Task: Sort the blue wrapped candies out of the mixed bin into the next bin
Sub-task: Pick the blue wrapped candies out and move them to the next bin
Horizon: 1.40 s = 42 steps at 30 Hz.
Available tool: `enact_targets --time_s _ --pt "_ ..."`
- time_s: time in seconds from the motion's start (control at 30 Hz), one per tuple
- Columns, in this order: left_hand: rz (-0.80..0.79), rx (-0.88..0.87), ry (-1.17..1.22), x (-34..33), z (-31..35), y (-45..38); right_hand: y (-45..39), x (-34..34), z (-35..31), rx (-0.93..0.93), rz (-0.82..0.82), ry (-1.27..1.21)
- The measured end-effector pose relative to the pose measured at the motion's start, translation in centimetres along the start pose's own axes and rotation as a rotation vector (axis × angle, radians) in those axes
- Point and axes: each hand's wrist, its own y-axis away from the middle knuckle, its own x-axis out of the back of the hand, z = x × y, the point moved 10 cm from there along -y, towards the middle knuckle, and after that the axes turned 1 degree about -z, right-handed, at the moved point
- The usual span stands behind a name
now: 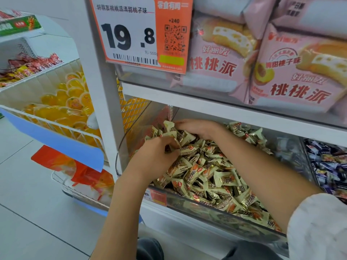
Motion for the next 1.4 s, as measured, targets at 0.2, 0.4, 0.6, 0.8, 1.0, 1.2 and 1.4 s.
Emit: enact_targets --time_s 0.2,0.4,0.6,0.8,1.0,1.2,1.4 --pt "0.226 0.027 0.012 2.1 -0.4 -0.2 2.7 1.1 -1.5 0.206 0.03 -0.494" --pt "0.293 -0.029 0.314 2.8 1.2 0.1 5.0 0.1 -2.4 0.227 0.003 -0.961" --pt "0.194 -0.088 0.375 1.1 2.5 -0.2 7.4 -1.1 -1.7 0.146 0.104 -1.391" --pt "0.013 -0.14 0.159 -1.8 3.3 0.7 12.6 0.0 0.3 0.111 0.296 -1.475" --pt "-0.02 -0.119 -0.031 -2.6 2.2 0.7 25.8 3.4 6.8 0.141 0.875 -1.185" --pt "-0.017 -0.131 -0.021 -2.8 2.1 0.8 34.7 4.8 13.9 -0.171 1.209 -0.626" --pt "0.033 -0.099 -0.132 -2.8 2.7 0.8 35.6 5.3 12.9 -0.095 1.171 -0.375"
